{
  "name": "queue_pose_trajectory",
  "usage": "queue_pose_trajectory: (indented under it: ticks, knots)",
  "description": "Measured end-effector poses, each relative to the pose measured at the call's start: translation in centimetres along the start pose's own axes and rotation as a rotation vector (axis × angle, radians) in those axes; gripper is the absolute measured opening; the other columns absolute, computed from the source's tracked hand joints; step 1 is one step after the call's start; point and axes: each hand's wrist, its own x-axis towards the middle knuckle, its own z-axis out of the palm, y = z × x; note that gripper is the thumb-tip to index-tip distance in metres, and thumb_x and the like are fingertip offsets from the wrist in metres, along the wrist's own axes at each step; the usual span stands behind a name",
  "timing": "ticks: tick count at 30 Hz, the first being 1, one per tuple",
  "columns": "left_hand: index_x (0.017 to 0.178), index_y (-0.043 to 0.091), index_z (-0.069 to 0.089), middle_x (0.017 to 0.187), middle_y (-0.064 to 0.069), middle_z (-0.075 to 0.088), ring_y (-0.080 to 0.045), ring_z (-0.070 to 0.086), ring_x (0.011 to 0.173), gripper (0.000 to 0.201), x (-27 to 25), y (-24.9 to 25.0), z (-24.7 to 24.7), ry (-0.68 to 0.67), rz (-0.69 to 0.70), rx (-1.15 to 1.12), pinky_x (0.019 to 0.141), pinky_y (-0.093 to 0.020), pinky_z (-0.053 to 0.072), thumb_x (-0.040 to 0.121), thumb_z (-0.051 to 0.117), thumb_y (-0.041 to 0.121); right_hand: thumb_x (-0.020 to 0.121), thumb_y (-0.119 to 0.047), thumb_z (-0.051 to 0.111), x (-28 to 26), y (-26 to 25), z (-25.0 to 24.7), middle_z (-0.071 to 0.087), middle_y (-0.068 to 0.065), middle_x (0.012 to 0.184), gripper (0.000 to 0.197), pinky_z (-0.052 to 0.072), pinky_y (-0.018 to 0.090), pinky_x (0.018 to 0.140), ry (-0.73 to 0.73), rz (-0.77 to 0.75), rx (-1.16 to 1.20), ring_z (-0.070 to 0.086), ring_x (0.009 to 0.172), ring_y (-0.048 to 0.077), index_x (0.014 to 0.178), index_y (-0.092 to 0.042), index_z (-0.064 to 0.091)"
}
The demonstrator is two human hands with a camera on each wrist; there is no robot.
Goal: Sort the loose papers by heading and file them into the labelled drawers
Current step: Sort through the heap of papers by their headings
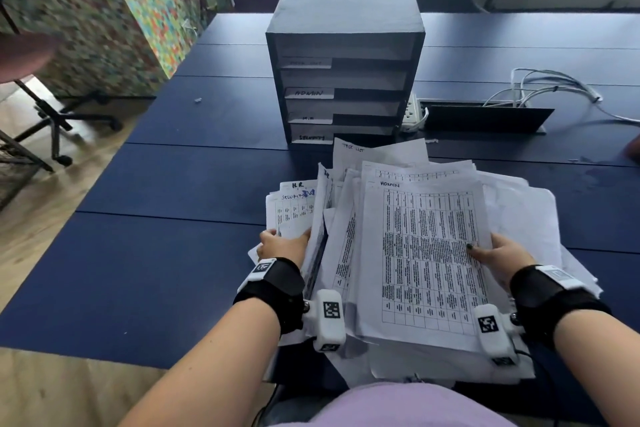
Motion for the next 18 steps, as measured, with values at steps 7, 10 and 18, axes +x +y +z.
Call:
queue_pose_trajectory:
  ticks: [7, 10, 18]
  knots:
    - [0.098, 0.009, 0.067, 0.084, -0.007, 0.059, -0.026, 0.05, 0.079, 0.019, -0.1, 0.5, -1.3, -0.148, 0.211, 0.218, 0.068, -0.024, 0.036, 0.091, 0.054, 0.021, 0.083, -0.007, 0.065, -1.3, -1.3, 0.6, 0.067, 0.008, 0.097, 0.029, 0.045, 0.048, 0.097, 0.029, 0.0, 0.022, 0.063, 0.094, 0.03, 0.11, -0.017, 0.061]
    - [0.087, 0.009, 0.062, 0.084, -0.008, 0.06, -0.03, 0.051, 0.081, 0.016, -0.7, 1.2, -1.6, -0.079, 0.344, 0.235, 0.066, -0.026, 0.035, 0.089, 0.046, 0.009, 0.086, -0.002, 0.06, -2.0, -2.3, 0.8, 0.064, 0.013, 0.099, 0.027, 0.046, 0.039, 0.091, 0.02, -0.006, 0.019, 0.059, 0.088, 0.025, 0.11, -0.013, 0.057]
    - [0.097, 0.009, 0.06, 0.089, -0.004, 0.062, -0.023, 0.054, 0.082, 0.02, -0.5, 3.0, -2.8, 0.03, 0.61, -0.006, 0.067, -0.023, 0.034, 0.097, 0.044, 0.02, 0.086, -0.002, 0.06, -2.8, -2.2, 0.4, 0.064, 0.015, 0.101, 0.03, 0.045, 0.04, 0.09, 0.081, 0.039, 0.001, 0.059, 0.087, 0.026, 0.116, -0.007, 0.056]
